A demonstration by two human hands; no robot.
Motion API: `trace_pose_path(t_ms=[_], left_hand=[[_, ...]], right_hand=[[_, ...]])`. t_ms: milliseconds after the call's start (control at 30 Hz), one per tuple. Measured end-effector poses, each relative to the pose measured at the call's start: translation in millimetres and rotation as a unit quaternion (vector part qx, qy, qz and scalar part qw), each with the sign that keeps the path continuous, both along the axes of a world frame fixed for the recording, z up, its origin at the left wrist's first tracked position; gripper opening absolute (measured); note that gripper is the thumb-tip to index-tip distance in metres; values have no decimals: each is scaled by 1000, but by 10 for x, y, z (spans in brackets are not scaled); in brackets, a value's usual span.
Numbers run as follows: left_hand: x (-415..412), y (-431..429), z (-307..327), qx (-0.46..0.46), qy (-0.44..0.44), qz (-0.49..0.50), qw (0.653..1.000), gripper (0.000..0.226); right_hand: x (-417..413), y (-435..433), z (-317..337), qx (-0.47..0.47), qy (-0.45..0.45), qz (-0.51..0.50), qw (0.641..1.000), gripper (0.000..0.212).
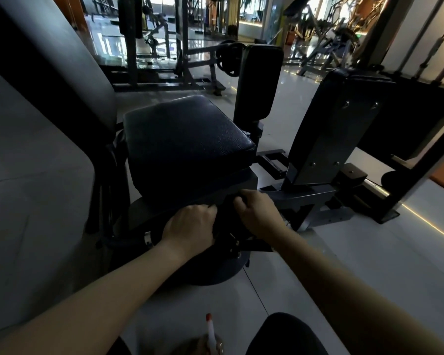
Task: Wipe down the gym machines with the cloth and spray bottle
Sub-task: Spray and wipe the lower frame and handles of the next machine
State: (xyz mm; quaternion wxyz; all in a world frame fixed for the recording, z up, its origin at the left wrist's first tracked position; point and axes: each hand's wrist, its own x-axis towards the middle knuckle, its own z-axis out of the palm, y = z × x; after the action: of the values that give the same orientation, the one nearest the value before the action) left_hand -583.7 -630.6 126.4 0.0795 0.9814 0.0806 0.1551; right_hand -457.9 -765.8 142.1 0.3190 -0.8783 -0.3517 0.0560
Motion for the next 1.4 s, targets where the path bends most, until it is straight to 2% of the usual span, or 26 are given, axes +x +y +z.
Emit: trace_pose_path(t_ms=[100, 200, 233, 300, 400, 500, 600, 633, 700, 767, 833, 900, 967, 1000, 1033, 1067, 1200, 1267, 1333, 1367, 1400], left_hand=[[1, 14, -22, 10, -5, -6, 1000, 5], [7, 24, -38, -6, -7, -5, 1000, 4], [5, 29, -37, -11, -5, -7, 1000, 3], [0, 28, -41, -15, -1, -6, 1000, 9], [-6, 19, -29, -26, 5, -2, 1000, 17], [-2, 0, -9, -28, 3, -1, 1000, 13], [6, 8, -23, -43, -3, -5, 999, 21], [11, 7, -36, -40, -8, -8, 999, 21], [16, 16, -50, -31, -16, -9, 999, 21], [16, 31, -66, -28, -23, -11, 999, 20], [17, 33, -81, -14, -27, -7, 1000, 18], [13, 25, -84, -13, -33, -5, 999, 11], [8, 14, -68, -13, -32, -6, 999, 10], [3, 7, -63, -9, -29, -5, 1000, 12], [3, 8, -58, -3, -27, -4, 1000, 11], [3, 14, -59, 3, -24, -2, 1000, 9], [-9, 7, -53, -12, -16, 8, 1000, 5], [-4, -5, -42, -25, -20, 12, 999, 15], [-9, 2, -46, -16, -28, 18, 999, 21], [-16, 10, -53, -10, -33, 16, 999, 21], [-15, 18, -58, -6, -33, 12, 999, 20]], right_hand=[[216, 150, 82, -82, 145, -31, 986, 32], [251, 193, 33, -21, 238, -64, 969, 33], [166, 168, 20, 9, 224, -90, 970, 31], [-73, 102, -72, 82, 126, -133, 980, 27], [-417, -23, -323, 230, -31, -99, 968, 16], [-368, -90, -457, 208, -121, -32, 970, 27], [-196, -80, -301, 145, -157, -7, 977, 21], [-163, -65, -221, 125, -128, -5, 984, 22], [-73, 3, -95, 70, -13, -14, 997, 26], [12, 84, 45, 25, 121, -48, 991, 30], [33, 95, 186, 22, 298, -94, 950, 26], [-15, 50, 243, 51, 442, -128, 886, 23], [-165, 17, 149, 167, 557, -159, 798, 23], [-238, 24, -6, 247, 587, -188, 748, 23], [-337, 28, -154, 313, 586, -218, 715, 22], [-422, 47, -306, 354, 563, -244, 706, 21], [-636, 84, -496, 449, 388, -297, 747, 20], [-666, 67, -406, 470, 225, -263, 812, 13], [-710, 39, -379, 370, 31, -187, 909, 21], [-711, 21, -416, 288, -54, -159, 943, 28], [-659, 4, -482, 216, -122, -135, 959, 33]])
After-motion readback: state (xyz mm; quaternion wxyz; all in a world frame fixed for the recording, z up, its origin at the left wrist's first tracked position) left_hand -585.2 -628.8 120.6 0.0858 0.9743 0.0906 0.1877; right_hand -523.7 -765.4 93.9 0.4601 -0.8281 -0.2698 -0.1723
